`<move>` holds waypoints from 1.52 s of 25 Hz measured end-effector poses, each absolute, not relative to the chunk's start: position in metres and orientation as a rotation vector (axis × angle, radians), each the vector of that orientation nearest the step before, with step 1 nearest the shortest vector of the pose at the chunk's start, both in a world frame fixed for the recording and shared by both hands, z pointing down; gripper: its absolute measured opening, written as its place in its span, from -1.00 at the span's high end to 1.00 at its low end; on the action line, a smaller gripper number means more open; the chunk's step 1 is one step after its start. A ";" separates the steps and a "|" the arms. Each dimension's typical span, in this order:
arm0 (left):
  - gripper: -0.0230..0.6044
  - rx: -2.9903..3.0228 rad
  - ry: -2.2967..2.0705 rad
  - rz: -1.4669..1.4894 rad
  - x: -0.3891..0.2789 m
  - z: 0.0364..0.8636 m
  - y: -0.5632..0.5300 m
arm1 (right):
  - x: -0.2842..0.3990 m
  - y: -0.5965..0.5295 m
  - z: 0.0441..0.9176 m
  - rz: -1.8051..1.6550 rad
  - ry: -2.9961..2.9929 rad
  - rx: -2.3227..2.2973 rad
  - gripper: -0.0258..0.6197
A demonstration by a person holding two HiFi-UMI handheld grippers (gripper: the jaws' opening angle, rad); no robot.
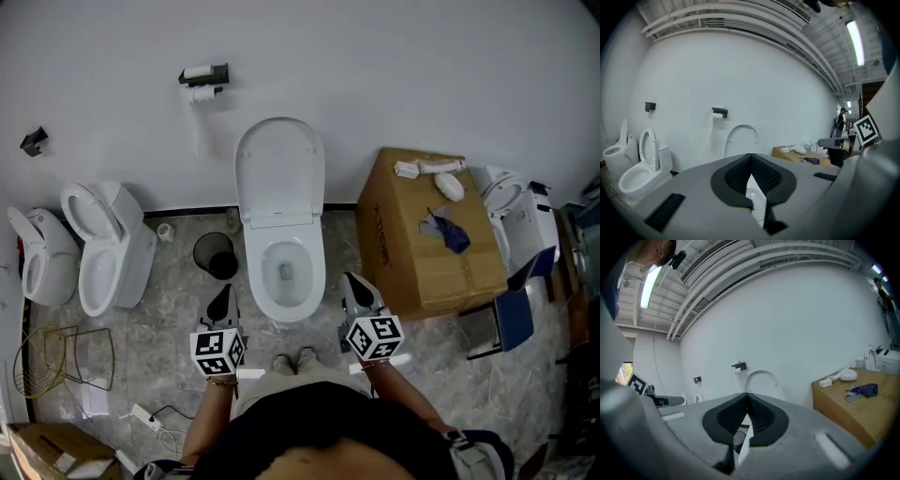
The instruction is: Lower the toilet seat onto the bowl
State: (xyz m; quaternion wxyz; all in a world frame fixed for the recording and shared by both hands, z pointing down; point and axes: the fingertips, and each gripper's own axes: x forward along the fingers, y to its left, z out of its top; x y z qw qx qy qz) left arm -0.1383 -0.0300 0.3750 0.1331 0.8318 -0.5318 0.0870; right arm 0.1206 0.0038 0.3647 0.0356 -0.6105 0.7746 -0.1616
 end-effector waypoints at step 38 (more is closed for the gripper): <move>0.92 2.414 -1.533 0.289 -0.100 0.385 -0.039 | 0.120 -0.011 0.362 -0.399 2.463 -1.925 0.91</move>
